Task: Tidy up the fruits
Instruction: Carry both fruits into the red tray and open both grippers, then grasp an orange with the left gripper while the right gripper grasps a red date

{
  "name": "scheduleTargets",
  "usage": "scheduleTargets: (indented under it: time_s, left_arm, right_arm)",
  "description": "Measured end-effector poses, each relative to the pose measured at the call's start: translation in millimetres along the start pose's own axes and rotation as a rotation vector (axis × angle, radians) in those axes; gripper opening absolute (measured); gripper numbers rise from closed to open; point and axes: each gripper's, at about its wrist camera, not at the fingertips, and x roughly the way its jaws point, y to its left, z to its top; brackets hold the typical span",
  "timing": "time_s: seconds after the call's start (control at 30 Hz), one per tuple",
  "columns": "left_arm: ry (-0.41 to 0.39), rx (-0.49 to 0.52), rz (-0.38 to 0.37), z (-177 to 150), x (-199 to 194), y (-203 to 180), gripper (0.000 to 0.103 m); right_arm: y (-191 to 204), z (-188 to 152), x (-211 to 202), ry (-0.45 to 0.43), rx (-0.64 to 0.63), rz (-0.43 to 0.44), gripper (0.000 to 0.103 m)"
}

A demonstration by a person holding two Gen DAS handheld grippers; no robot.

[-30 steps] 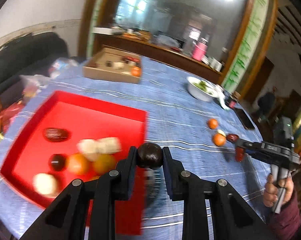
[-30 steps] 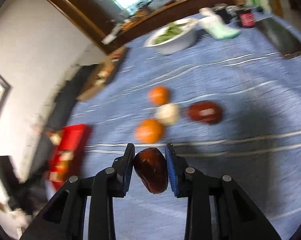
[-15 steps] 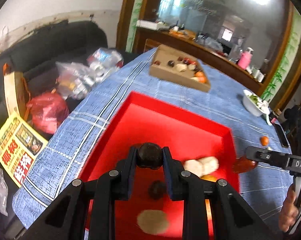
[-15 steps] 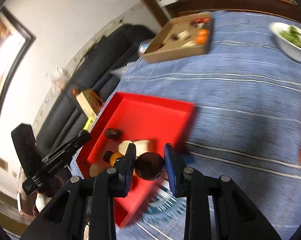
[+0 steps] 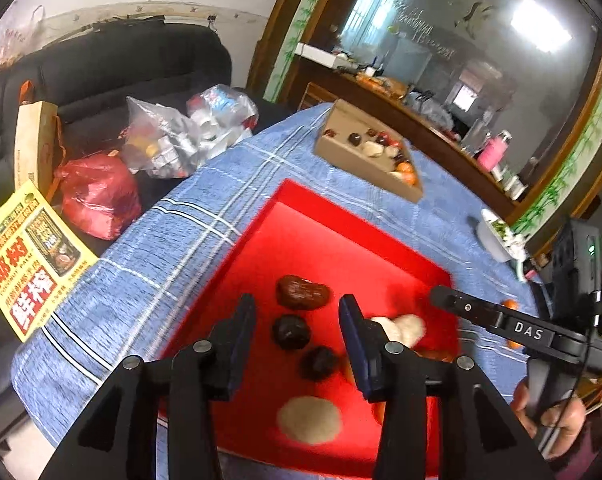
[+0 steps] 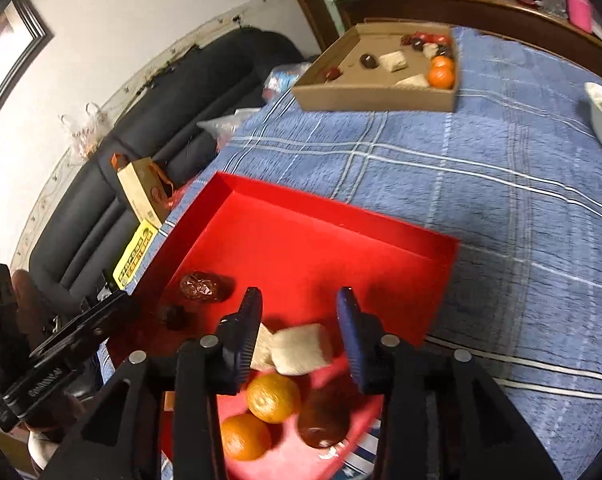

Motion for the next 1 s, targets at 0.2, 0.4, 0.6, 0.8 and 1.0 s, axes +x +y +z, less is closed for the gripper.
scheduleTargets:
  time_s: [0.2, 0.4, 0.6, 0.8, 1.0]
  left_arm:
    - [0.001, 0.012, -0.058, -9.1, -12.4, -25.0, 0.046]
    - [0.009, 0.025, -0.101, -22.3, -20.1, -51.1, 0.048]
    - [0.031, 0.048, -0.138, -35.0, -25.0, -75.6, 0.048]
    - [0.069, 0.083, -0.179, -47.8, -17.3, -109.5, 0.048]
    - [0.038, 0.125, -0.158, -57.9, -35.1, -126.6, 0.048]
  right_arm:
    - [-22.7, -15.9, -47.2, -0.075, 0.016, -0.019, 0.038]
    - [-64.3, -40.4, -95.9, -0.140, 0.073, -0.060, 0.044]
    - [-134.6, -69.5, -164.0, -0.267, 0.169, -0.173, 0.045]
    - [-211.8, -84.0, -200.1, -0.312, 0.282, -0.355, 0.047]
    - [-251.5, -74.4, -175.1, -0.294, 0.282, -0.490, 0.047]
